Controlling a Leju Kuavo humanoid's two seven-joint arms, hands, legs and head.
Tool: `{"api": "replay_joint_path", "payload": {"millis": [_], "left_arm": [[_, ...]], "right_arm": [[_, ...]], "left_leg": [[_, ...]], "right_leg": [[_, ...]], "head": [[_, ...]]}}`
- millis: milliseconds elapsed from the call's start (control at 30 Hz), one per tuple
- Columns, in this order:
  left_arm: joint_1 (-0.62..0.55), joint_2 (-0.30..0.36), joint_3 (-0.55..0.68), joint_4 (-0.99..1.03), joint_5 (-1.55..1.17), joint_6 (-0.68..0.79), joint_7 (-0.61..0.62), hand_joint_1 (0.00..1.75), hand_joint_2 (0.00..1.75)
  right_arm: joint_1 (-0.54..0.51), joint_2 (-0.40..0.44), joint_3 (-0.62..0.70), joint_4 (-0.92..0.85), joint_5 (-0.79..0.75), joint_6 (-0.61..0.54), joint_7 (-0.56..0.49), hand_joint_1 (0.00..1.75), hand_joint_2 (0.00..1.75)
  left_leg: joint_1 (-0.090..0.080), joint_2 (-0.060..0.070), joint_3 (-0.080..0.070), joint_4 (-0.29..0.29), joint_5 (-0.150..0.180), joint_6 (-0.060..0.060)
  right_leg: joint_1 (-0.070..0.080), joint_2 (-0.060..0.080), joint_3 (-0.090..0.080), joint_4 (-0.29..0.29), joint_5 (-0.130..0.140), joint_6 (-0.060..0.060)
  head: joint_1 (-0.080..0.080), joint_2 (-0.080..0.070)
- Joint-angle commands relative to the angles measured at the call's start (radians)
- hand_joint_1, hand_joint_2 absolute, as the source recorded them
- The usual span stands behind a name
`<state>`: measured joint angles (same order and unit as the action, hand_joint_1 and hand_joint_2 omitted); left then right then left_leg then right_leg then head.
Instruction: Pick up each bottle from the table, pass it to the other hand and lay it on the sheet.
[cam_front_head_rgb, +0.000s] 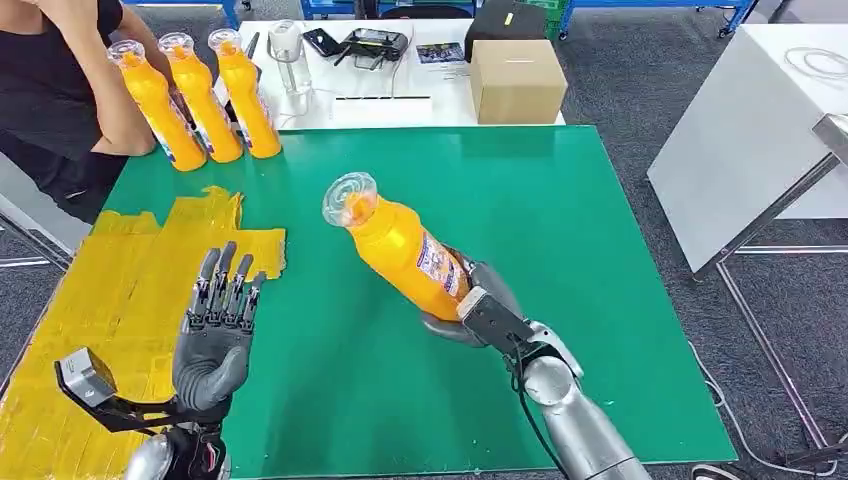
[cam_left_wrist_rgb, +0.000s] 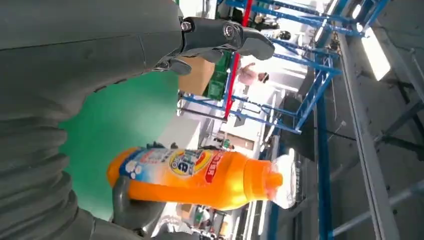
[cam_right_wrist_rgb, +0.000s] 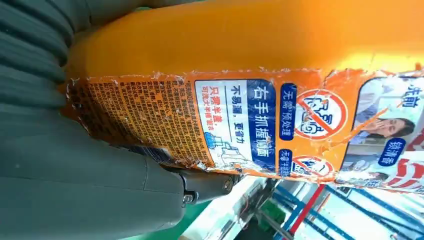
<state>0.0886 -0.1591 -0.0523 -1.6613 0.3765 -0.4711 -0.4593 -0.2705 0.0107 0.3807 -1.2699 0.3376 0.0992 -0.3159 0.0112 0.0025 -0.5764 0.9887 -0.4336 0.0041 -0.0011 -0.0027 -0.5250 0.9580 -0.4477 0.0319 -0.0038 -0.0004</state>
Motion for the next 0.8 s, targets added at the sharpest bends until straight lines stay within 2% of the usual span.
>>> {"api": "replay_joint_path", "payload": {"millis": [33,400,600,800], "left_arm": [[0.0,-0.001,-0.049,0.025,-0.021,0.009,-0.009,0.0,1.75],[-0.012,0.009,-0.062,0.049,-0.056,0.029,-0.001,0.0,1.75],[-0.016,0.007,-0.064,0.046,-0.072,0.038,-0.004,0.0,1.75],[-0.041,0.002,-0.069,0.039,-0.151,0.101,-0.013,0.0,1.75]], "right_arm": [[-0.036,0.031,0.065,0.012,-0.002,-0.01,0.004,1.75,1.75],[-0.131,0.069,0.152,0.075,-0.007,-0.015,0.036,1.75,1.75],[-0.138,0.072,0.17,0.081,-0.007,-0.018,0.04,1.75,1.75],[-0.165,0.132,0.249,0.131,0.015,-0.035,0.078,1.75,1.75]], "left_leg": [[0.0,0.001,0.002,0.0,-0.001,0.0],[-0.001,0.002,0.001,0.0,0.0,0.0],[0.0,0.001,0.004,-0.001,-0.001,0.0],[0.0,0.004,0.003,0.0,-0.002,0.0]], "right_leg": [[0.0,0.001,0.001,0.0,-0.001,0.0],[0.0,0.002,0.0,0.001,0.0,0.0],[0.0,0.002,0.003,0.0,-0.001,-0.001],[0.0,0.004,0.002,0.001,-0.001,-0.001]], "head": [[0.0,0.0],[0.0,0.0],[0.0,0.0],[0.0,0.0]]}}
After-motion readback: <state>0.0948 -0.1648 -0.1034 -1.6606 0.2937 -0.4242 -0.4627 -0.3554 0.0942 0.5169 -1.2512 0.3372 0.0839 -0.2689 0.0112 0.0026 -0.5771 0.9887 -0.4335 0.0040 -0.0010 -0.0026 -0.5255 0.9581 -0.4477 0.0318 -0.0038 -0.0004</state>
